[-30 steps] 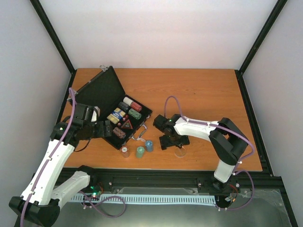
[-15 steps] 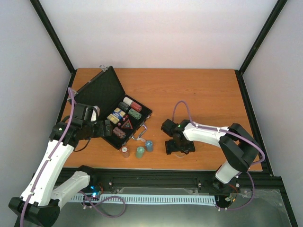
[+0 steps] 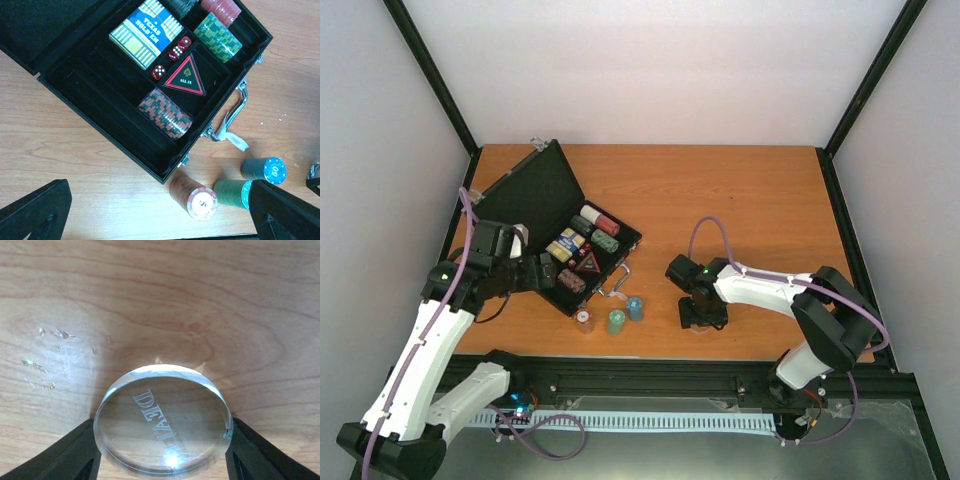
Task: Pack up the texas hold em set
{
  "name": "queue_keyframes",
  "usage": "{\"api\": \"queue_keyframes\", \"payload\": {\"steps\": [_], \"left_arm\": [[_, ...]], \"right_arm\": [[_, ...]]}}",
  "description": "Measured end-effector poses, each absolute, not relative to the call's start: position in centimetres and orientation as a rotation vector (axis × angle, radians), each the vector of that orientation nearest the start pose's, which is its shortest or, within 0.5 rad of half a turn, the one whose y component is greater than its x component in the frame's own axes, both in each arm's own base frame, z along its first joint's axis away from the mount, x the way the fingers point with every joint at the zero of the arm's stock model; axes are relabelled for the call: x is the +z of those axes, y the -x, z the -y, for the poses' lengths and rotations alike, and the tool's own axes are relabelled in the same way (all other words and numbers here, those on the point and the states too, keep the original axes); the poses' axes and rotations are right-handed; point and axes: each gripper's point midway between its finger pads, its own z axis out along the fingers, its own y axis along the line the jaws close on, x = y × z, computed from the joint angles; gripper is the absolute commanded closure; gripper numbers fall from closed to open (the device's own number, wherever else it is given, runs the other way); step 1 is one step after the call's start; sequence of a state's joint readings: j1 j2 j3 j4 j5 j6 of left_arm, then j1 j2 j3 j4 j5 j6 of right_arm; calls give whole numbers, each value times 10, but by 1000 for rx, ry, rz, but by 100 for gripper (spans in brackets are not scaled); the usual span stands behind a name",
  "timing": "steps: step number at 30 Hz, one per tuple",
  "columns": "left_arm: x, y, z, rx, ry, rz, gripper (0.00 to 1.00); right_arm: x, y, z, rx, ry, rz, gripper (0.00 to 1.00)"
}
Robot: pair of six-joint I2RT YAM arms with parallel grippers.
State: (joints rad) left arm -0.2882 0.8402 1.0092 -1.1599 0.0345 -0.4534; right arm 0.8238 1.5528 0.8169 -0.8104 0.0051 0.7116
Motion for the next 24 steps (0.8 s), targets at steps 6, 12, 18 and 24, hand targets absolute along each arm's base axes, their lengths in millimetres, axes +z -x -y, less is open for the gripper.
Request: {"api": "queue_keyframes", "payload": {"steps": [6,12,18,24], "left_arm": [[206,-199,65,-328,208,-2579,0],[207,-199,65,-330,209,-2573,0],[212,-199,65,-339,206,-2549,0],[215,-199,65,-346,205,-2531,0]], "right_arm": [[14,-167,-176,0,193,-3111,59],[40,-191,-192,6,228,-3046,59],[84,-234,-233,123,266,-2919,59],[101,-270,-277,215,334,-2868,60]]}}
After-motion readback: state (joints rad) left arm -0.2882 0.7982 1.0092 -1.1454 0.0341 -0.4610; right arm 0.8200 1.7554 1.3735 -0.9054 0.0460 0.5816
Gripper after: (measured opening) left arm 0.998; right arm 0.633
